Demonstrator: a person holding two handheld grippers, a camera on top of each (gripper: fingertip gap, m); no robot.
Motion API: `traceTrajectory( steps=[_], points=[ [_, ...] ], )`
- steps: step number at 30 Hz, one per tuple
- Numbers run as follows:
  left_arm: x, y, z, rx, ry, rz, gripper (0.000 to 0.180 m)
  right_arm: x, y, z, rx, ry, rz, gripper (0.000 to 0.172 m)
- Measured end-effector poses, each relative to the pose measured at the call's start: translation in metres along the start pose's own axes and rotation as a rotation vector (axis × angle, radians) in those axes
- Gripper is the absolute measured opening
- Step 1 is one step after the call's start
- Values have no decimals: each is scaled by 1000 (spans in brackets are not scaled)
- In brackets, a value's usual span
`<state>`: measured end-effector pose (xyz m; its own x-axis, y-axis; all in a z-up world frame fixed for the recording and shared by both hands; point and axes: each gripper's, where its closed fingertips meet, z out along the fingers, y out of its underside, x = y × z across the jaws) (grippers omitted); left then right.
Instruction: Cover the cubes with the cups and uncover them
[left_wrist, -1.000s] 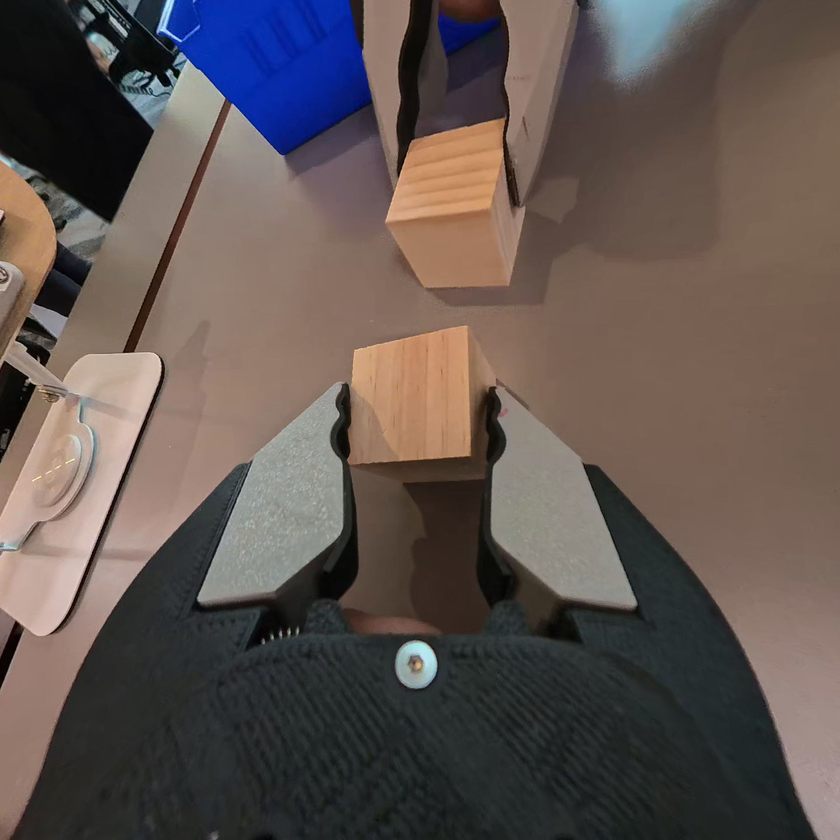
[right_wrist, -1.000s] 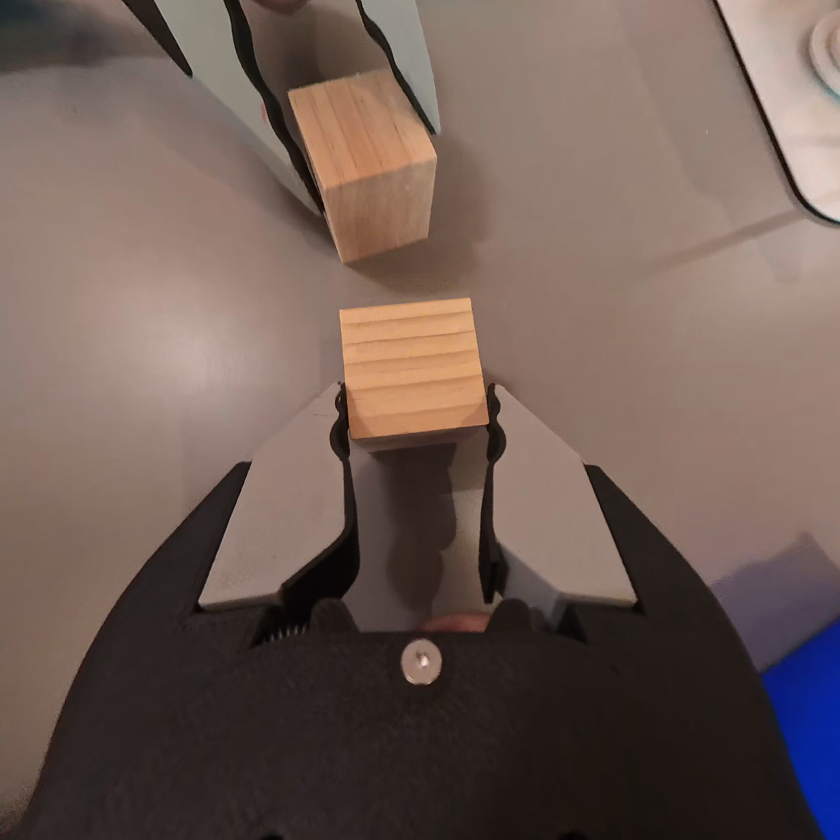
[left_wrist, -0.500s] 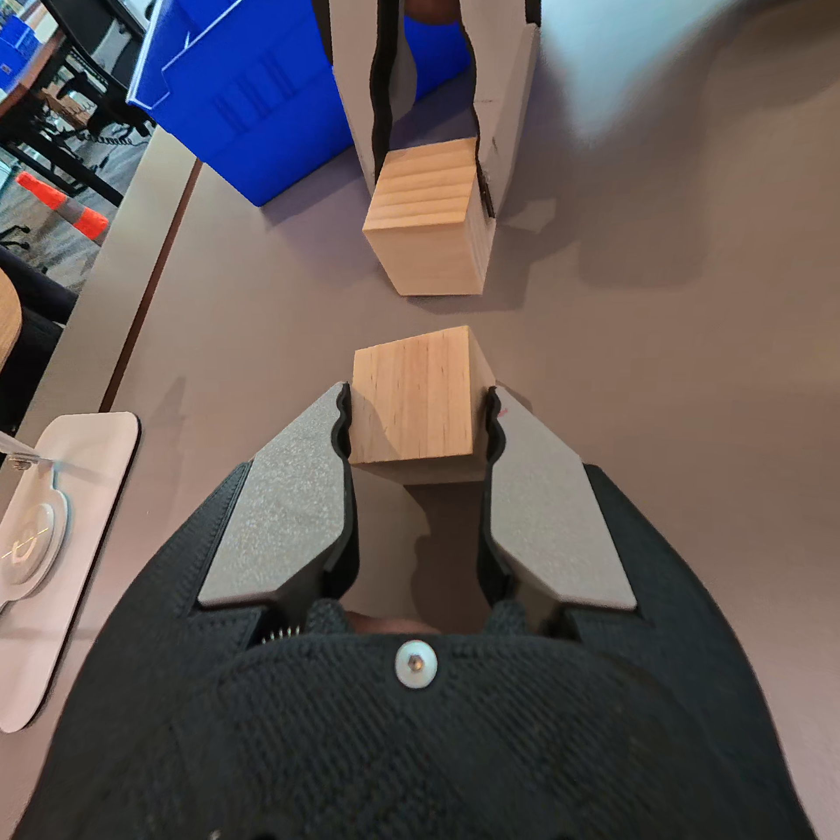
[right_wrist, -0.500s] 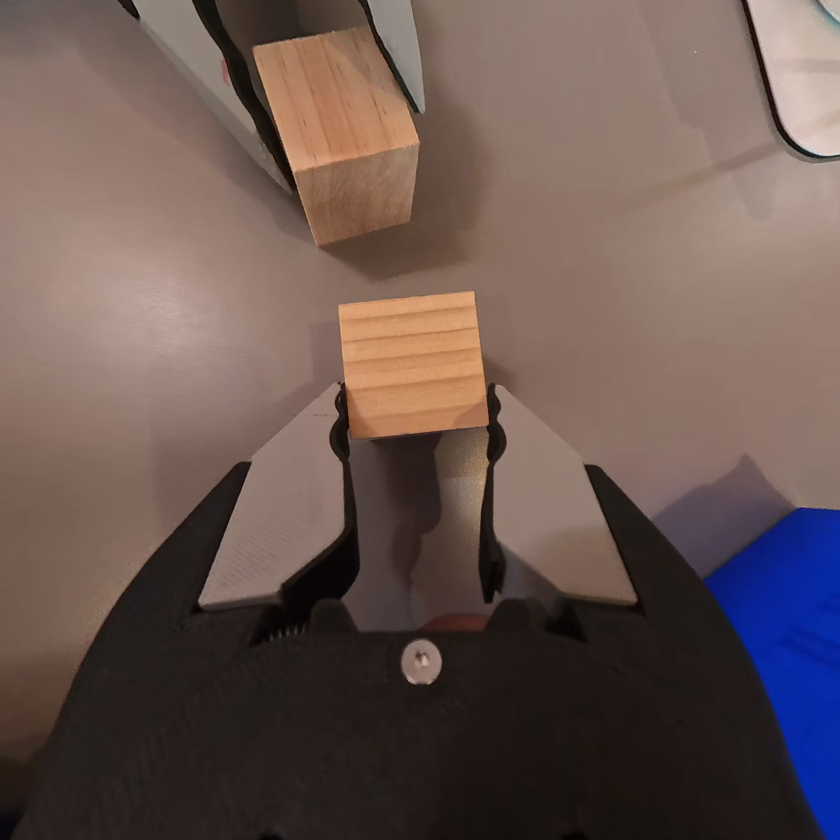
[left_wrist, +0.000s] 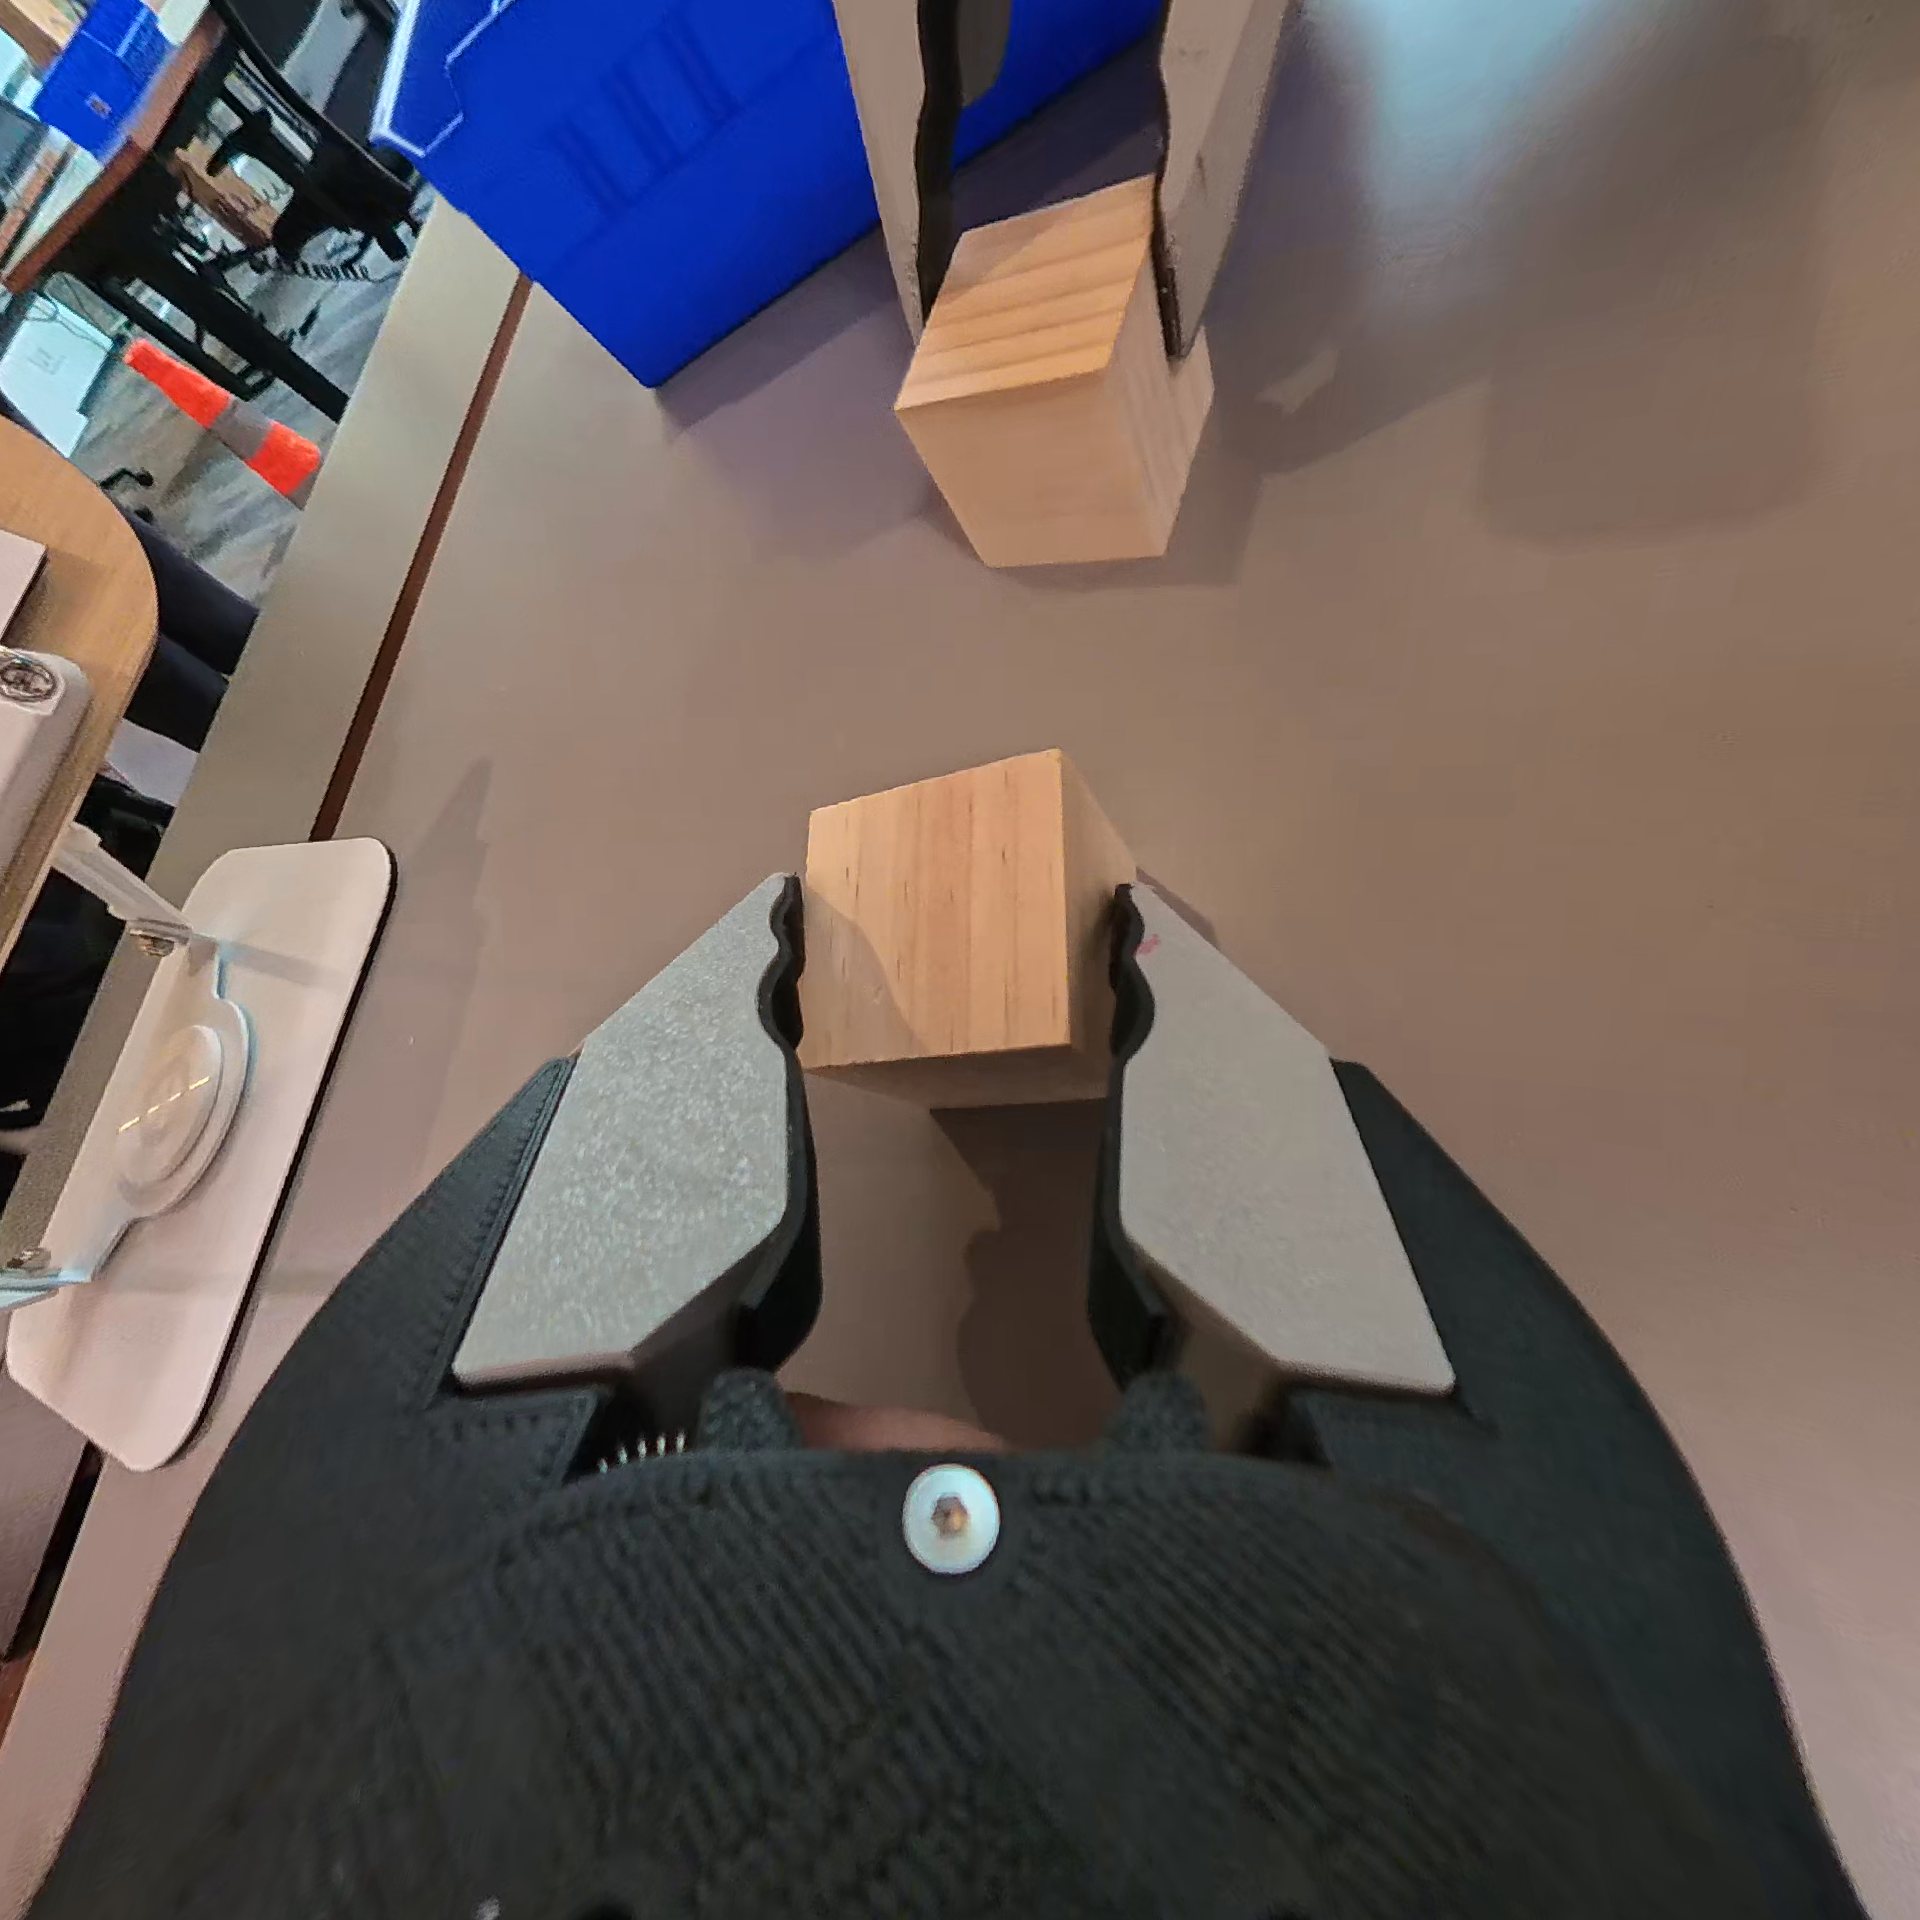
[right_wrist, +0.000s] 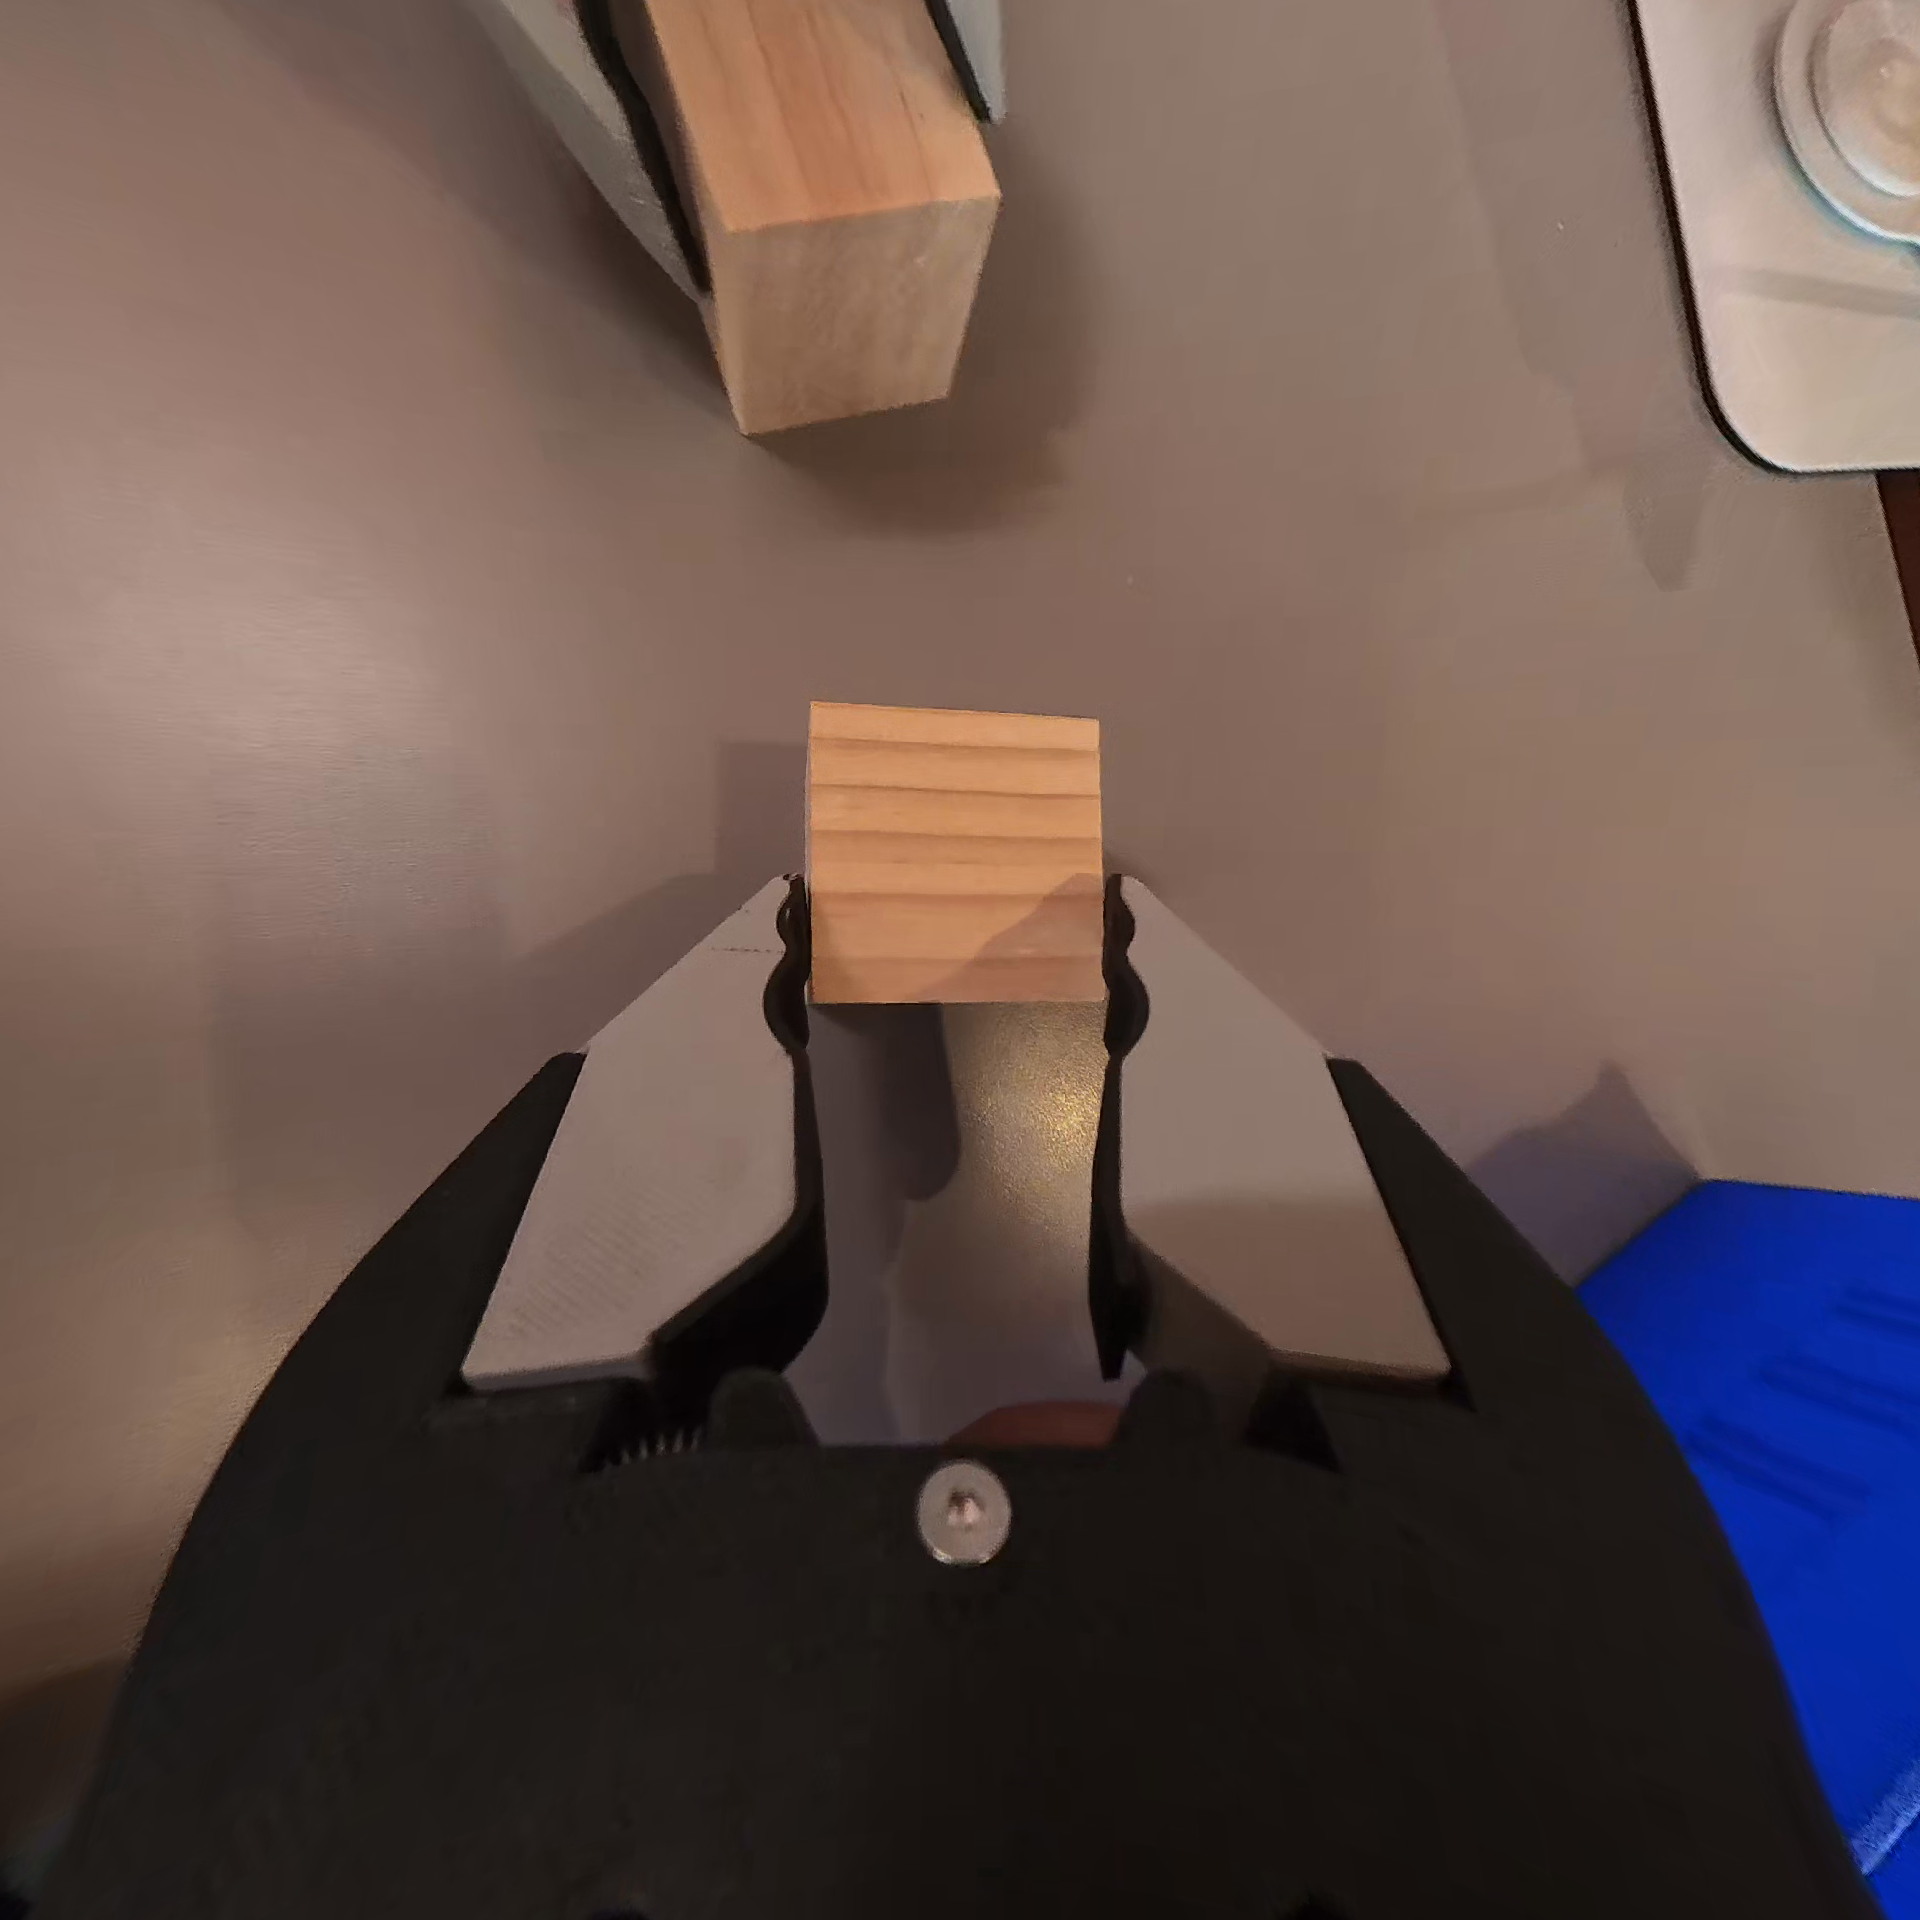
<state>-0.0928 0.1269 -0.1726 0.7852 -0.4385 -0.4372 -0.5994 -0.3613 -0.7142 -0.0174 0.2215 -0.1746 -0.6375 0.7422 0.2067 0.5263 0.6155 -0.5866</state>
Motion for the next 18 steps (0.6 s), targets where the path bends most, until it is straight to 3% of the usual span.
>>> traceTrajectory(
  steps=[10,18],
  points=[
    [2,-2,-2,13,5,8,58,1,-1,-3,11,21,-17,55],
    [11,-15,3,64,51,10,56,6,-18,-22,115,37,26,62]
  ],
)
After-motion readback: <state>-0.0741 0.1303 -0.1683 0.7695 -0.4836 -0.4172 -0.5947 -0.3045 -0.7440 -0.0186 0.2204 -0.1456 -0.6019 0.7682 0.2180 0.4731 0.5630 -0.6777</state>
